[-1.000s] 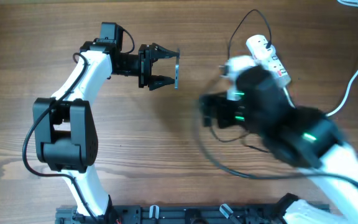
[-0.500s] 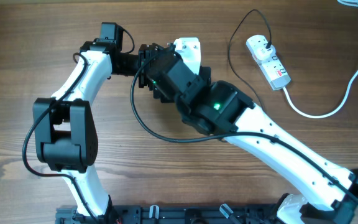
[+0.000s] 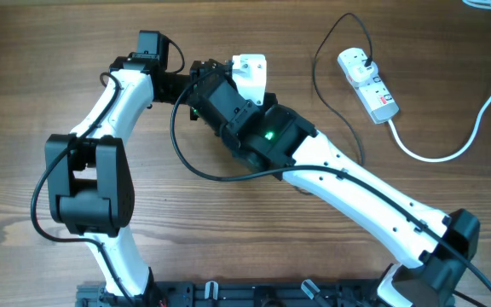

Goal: Plug charger to phone and switch on socket
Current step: 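Swing the right gripper over to the phone held by the left gripper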

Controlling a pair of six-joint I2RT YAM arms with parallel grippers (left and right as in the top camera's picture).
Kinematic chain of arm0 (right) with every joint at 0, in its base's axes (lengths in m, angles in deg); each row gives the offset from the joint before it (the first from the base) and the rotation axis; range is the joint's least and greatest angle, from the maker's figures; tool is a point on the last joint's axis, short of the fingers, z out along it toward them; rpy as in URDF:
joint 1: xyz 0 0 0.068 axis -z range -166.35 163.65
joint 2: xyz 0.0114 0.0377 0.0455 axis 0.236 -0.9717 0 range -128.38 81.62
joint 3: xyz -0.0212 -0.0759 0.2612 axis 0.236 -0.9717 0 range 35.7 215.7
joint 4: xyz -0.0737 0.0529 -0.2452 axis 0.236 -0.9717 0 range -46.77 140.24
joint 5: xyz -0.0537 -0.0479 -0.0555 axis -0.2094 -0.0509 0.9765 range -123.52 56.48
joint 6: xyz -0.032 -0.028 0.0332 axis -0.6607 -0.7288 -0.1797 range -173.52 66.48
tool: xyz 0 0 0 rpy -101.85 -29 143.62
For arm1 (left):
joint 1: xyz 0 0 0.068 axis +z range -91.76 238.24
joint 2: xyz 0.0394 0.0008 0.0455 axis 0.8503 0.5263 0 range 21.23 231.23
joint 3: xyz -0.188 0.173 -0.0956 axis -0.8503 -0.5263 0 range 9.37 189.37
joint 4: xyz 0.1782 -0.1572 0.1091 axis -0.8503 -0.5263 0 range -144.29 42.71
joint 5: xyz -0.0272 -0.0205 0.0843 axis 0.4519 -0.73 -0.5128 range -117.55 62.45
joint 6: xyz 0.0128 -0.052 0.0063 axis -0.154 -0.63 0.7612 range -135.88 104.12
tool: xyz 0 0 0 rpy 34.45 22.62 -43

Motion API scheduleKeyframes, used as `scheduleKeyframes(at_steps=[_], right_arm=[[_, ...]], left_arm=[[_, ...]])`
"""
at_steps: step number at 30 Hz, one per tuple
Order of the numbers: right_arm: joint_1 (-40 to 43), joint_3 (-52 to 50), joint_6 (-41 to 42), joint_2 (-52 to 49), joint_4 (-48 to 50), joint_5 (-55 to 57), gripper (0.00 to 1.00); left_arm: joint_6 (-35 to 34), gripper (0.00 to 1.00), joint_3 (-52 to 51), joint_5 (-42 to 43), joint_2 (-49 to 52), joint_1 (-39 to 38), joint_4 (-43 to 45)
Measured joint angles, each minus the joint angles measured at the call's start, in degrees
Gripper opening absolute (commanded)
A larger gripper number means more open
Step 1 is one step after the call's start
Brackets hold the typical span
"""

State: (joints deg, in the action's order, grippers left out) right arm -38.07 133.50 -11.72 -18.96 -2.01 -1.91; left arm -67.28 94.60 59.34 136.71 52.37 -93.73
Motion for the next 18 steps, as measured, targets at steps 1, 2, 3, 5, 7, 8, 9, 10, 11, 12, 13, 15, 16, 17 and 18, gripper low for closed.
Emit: scheduleKeyframes(at_steps=[1, 2, 3, 5, 7, 8, 9, 10, 11, 12, 13, 15, 16, 17, 18], right_arm=[[0.0, 0.0, 0.0, -0.4, 0.6, 0.2, 0.59], [0.0, 0.0, 0.0, -0.7, 1.1, 0.4, 0.58], [0.0, 0.0, 0.0, -1.2, 1.8, 0.4, 0.57], [0.0, 0.0, 0.0, -1.7, 2.2, 0.9, 0.54], [0.0, 0.0, 0.0, -1.9, 2.3, 1.5, 0.48], [0.0, 0.0, 0.0, -1.9, 2.3, 1.7, 0.45], [0.0, 0.0, 0.1, -1.9, 2.3, 1.9, 0.43], [0.0, 0.0, 0.2, -1.9, 2.3, 2.1, 0.40], [0.0, 0.0, 0.1, -1.9, 2.3, 2.2, 0.38], [0.0, 0.0, 0.3, -1.9, 2.3, 2.4, 0.35], [0.0, 0.0, 0.2, -2.0, 2.3, 2.6, 0.33], [0.0, 0.0, 0.2, -2.0, 2.2, 2.8, 0.29], [0.0, 0.0, 0.2, -2.0, 2.2, 3.0, 0.25], [0.0, 0.0, 0.2, -2.0, 2.2, 3.1, 0.23], [0.0, 0.0, 0.2, -2.0, 2.2, 3.2, 0.21]], left_arm=[[0.0, 0.68, 0.0, 0.0, 0.0, 0.0, 0.0], [0.0, 0.68, 0.0, 0.0, 0.0, 0.0, 0.0], [0.0, 0.68, 0.0, 0.0, 0.0, 0.0, 0.0], [0.0, 0.68, 0.0, 0.0, 0.0, 0.0, 0.0], [0.0, 0.68, 0.0, 0.0, 0.0, 0.0, 0.0], [0.0, 0.68, 0.0, 0.0, 0.0, 0.0, 0.0], [0.0, 0.68, 0.0, 0.0, 0.0, 0.0, 0.0], [0.0, 0.68, 0.0, 0.0, 0.0, 0.0, 0.0], [0.0, 0.68, 0.0, 0.0, 0.0, 0.0, 0.0], [0.0, 0.68, 0.0, 0.0, 0.0, 0.0, 0.0], [0.0, 0.68, 0.0, 0.0, 0.0, 0.0, 0.0], [0.0, 0.68, 0.0, 0.0, 0.0, 0.0, 0.0], [0.0, 0.68, 0.0, 0.0, 0.0, 0.0, 0.0], [0.0, 0.68, 0.0, 0.0, 0.0, 0.0, 0.0], [0.0, 0.68, 0.0, 0.0, 0.0, 0.0, 0.0]])
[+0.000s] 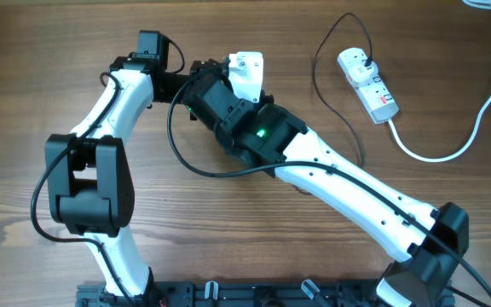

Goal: Plug charger to phone and switch on socket

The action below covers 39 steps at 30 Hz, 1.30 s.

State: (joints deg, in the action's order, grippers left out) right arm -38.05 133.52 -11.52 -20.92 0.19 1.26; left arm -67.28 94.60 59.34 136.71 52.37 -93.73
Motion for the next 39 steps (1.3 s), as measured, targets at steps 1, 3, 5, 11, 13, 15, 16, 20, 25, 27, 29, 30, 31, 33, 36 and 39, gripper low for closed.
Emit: scheduleKeyframes(at_steps=[1, 3, 5, 11, 13, 15, 16, 20, 25, 27, 29, 30, 31, 33, 36, 39], right_arm=[[0.0, 0.0, 0.0, 0.0, 0.0, 0.0, 0.18], [0.0, 0.0, 0.0, 0.0, 0.0, 0.0, 0.15], [0.0, 0.0, 0.0, 0.0, 0.0, 0.0, 0.11], [0.0, 0.0, 0.0, 0.0, -0.1, 0.3, 0.04], [0.0, 0.0, 0.0, 0.0, -0.1, 0.3, 0.05], [0.0, 0.0, 0.0, 0.0, 0.0, 0.3, 0.04], [0.0, 0.0, 0.3, 0.0, -0.1, 0.3, 0.04], [0.0, 0.0, 5.7, 0.0, 0.0, 0.4, 0.04], [0.0, 0.0, 13.0, -0.2, 0.7, 4.9, 0.05], [0.0, 0.0, 16.4, -0.2, 1.0, 8.2, 0.05], [0.0, 0.0, 20.8, -0.2, 1.0, 10.3, 0.05], [0.0, 0.0, 24.2, -0.2, 1.0, 11.0, 0.05], [0.0, 0.0, 27.3, -0.2, 1.0, 11.1, 0.05], [0.0, 0.0, 33.2, -0.2, 0.8, 10.0, 0.04], [0.0, 0.0, 44.9, -0.2, -0.2, 6.2, 0.04], [0.0, 0.0, 54.9, -0.2, -0.3, 4.2, 0.04]], left_arm=[[0.0, 0.68, 0.0, 0.0, 0.0, 0.0, 0.0], [0.0, 0.68, 0.0, 0.0, 0.0, 0.0, 0.0], [0.0, 0.67, 0.0, 0.0, 0.0, 0.0, 0.0], [0.0, 0.68, 0.0, 0.0, 0.0, 0.0, 0.0], [0.0, 0.68, 0.0, 0.0, 0.0, 0.0, 0.0], [0.0, 0.69, 0.0, 0.0, 0.0, 0.0, 0.0], [0.0, 0.70, 0.0, 0.0, 0.0, 0.0, 0.0], [-0.1, 0.88, 0.0, 0.1, 0.0, 0.0, 0.0], [-0.4, 0.90, 0.0, 0.5, -0.1, 0.6, 0.0], [-0.4, 0.91, 0.0, 0.4, -0.1, 1.2, 0.0], [-0.4, 0.90, 0.0, 0.3, -0.3, 2.1, 0.0], [-0.4, 0.90, 0.0, 0.2, -0.4, 2.4, 0.0], [-0.4, 0.90, 0.0, 0.2, -0.5, 2.6, 0.0], [-0.5, 0.90, 0.0, 0.2, -0.6, 2.7, 0.0], [-2.6, 0.89, 0.0, 0.2, -0.7, 2.7, 0.0], [-4.5, 0.85, 0.0, 0.7, -0.7, 2.7, 0.0]])
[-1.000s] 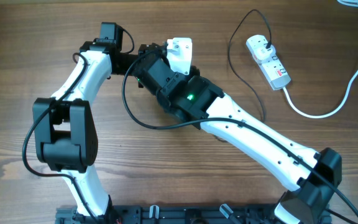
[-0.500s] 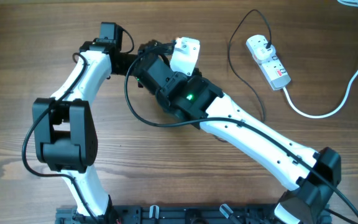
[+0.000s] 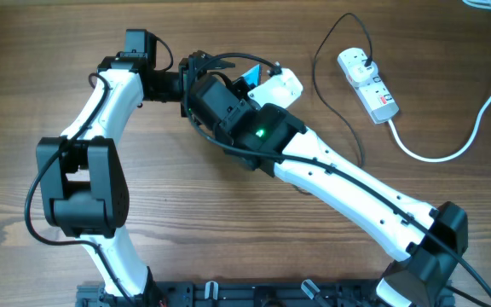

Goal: Plug charger to phone and switch on socket

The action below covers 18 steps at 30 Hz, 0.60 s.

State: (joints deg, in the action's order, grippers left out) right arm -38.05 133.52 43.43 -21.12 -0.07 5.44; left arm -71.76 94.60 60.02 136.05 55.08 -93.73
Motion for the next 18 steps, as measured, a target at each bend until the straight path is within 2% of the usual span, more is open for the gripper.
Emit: scheduleKeyframes(at_steps=[2, 3, 4, 9, 11, 13, 18], right_arm=[[0.0, 0.0, 6.7, 0.0, 0.0, -0.7, 0.04], [0.0, 0.0, 9.6, 0.0, 0.0, -0.9, 0.04], [0.0, 0.0, 12.9, 0.0, 0.0, -1.1, 0.04], [0.0, 0.0, 18.9, 0.0, 1.8, -1.5, 0.04], [0.0, 0.0, 19.9, 0.0, 2.6, -1.5, 0.04], [0.0, 0.0, 20.3, 0.0, 2.8, -1.5, 0.04], [0.0, 0.0, 20.9, 0.0, 4.0, -3.8, 0.04]], left_arm=[[-1.0, 0.75, 0.0, 0.7, 0.0, 0.0, 0.0], [-1.5, 0.66, 0.0, 0.9, 0.0, 0.0, -0.2], [-2.0, 0.63, 0.0, 1.0, 0.0, 0.0, -0.2], [-3.7, 0.62, 0.0, 1.3, 0.0, 0.0, -0.3], [-4.1, 0.58, 0.0, 1.3, 0.0, 0.0, -0.3], [-4.5, 0.47, 0.0, 1.3, 0.0, 0.0, -0.3], [-5.3, 0.40, 0.0, 1.5, 0.0, 0.0, -0.4]])
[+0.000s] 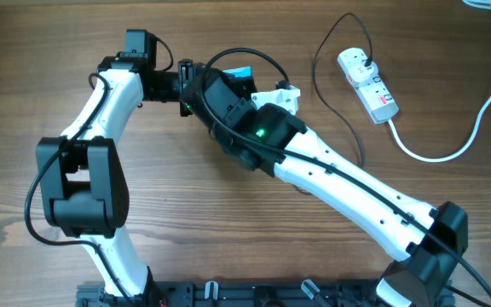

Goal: Plug charger to phone and switch on socket

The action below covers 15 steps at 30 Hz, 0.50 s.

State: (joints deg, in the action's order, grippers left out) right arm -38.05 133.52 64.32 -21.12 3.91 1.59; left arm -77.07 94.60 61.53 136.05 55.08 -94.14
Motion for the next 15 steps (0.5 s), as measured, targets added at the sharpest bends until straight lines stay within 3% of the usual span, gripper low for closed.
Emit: scheduleKeyframes(at_steps=[4, 15], right_arm=[[0.0, 0.0, 0.1, 0.0, 0.4, -1.9, 0.04], [0.0, 0.0, 0.7, 0.0, 0.7, -2.3, 0.04]], left_arm=[[-0.9, 0.27, 0.0, 0.0, 0.0, 0.0, 0.0], [-1.0, 0.18, 0.0, 0.0, 0.0, 0.0, 0.0]])
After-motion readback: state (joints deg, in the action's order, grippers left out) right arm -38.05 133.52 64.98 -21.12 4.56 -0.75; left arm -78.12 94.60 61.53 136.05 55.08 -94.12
